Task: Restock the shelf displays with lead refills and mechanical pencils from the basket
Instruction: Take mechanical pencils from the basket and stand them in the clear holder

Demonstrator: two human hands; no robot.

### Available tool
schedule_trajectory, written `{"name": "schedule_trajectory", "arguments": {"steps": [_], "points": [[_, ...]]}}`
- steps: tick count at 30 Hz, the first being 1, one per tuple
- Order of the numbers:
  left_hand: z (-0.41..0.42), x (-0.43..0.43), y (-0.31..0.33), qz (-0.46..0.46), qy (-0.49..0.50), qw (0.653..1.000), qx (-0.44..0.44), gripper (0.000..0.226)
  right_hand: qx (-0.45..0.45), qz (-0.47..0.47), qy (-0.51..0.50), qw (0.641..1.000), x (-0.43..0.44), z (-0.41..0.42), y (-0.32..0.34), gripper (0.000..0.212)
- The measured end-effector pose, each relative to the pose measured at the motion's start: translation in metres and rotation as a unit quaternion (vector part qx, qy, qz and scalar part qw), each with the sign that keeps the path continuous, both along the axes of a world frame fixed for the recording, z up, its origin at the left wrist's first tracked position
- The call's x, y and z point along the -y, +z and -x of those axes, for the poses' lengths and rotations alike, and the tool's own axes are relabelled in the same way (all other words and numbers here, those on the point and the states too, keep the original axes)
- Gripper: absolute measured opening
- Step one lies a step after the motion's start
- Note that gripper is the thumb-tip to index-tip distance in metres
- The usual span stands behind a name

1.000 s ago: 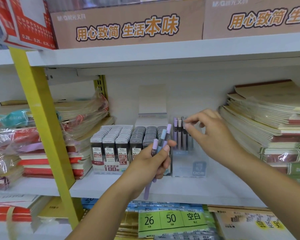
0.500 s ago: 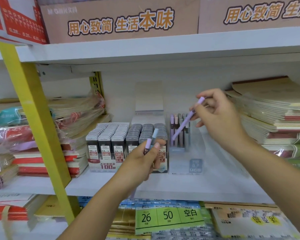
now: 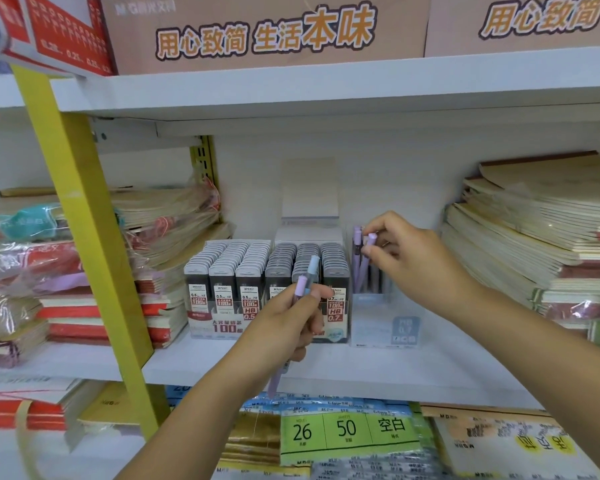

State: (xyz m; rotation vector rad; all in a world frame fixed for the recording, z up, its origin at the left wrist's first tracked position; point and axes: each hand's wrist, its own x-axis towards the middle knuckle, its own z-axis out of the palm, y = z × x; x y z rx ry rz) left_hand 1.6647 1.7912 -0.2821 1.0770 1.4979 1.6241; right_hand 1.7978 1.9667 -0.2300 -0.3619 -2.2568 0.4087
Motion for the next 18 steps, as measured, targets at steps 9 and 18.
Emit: {"name": "schedule_trajectory", "arguments": {"steps": [9,18], "points": [[-0.001,0.003,-0.003,-0.004,0.009,0.999,-0.032,0.027,0.002,-0.118,-0.094,0.989,-0.002,0.012,0.012,0.019],[-0.007,0.003,0.000,-0.013,0.006,0.998,-0.057,0.023,0.031,-0.094,-0.136,0.986,-0.005,0.014,0.004,0.021]]}}
